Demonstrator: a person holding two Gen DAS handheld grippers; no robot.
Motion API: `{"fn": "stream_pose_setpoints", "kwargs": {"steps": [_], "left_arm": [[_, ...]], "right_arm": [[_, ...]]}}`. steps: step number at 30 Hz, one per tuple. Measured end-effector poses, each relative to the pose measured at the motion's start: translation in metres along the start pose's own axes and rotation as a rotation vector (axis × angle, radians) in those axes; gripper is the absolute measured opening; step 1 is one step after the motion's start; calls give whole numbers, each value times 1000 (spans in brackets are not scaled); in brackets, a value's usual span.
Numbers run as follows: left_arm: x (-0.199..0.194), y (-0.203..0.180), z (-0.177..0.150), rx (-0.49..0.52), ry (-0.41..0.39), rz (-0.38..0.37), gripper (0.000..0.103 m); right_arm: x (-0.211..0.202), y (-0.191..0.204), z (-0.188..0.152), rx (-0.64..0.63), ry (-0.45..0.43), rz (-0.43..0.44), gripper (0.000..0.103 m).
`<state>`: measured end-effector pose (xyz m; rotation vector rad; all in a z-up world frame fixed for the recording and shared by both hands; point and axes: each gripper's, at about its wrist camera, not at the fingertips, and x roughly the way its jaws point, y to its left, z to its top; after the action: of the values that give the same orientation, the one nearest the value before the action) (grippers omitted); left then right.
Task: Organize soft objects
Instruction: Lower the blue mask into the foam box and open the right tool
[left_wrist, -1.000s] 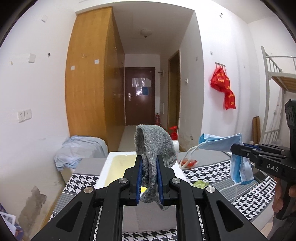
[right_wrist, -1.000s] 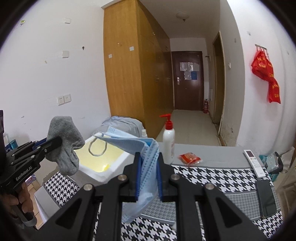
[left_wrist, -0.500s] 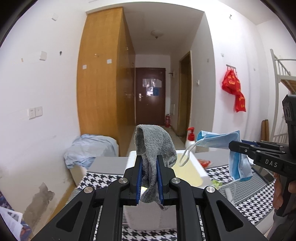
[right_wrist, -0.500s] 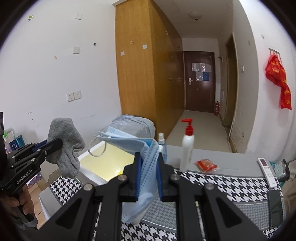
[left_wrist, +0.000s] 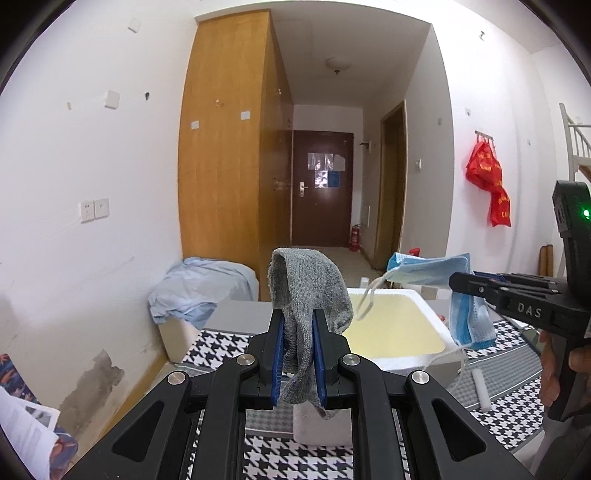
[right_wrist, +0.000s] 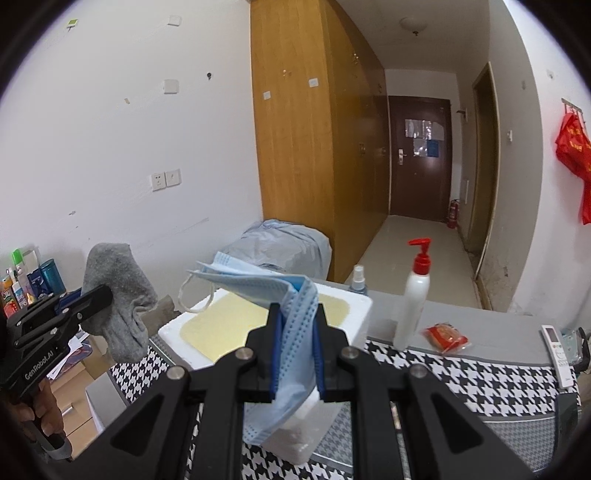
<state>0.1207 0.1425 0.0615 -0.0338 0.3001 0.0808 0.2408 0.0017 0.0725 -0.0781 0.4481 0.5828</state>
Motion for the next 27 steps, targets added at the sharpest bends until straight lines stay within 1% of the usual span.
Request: {"fn": "stream_pose_setpoints", "kwargs": {"steps": [4,18,22,24,26,27], "left_arm": [[-2,4,-3,-1,4,16,15],[-5,21,-13,-21,25,64,15],[-3,24,-15,-25,31,69,15],[-2,25,-15,-26,34,71,15],[-2,25,-16,-24,37,73,15],[-2,24,-15,-24,37,74,15]], "right_arm": [[9,3,4,2,5,8,18],[47,16,5,-16,65,24,18],[58,18,5,-22,88,-2,19],[63,18,4,-27,97,-19,26],[67,18,3,-27,114,-20,40],[69,17,2,-24,120,-25,44]]}}
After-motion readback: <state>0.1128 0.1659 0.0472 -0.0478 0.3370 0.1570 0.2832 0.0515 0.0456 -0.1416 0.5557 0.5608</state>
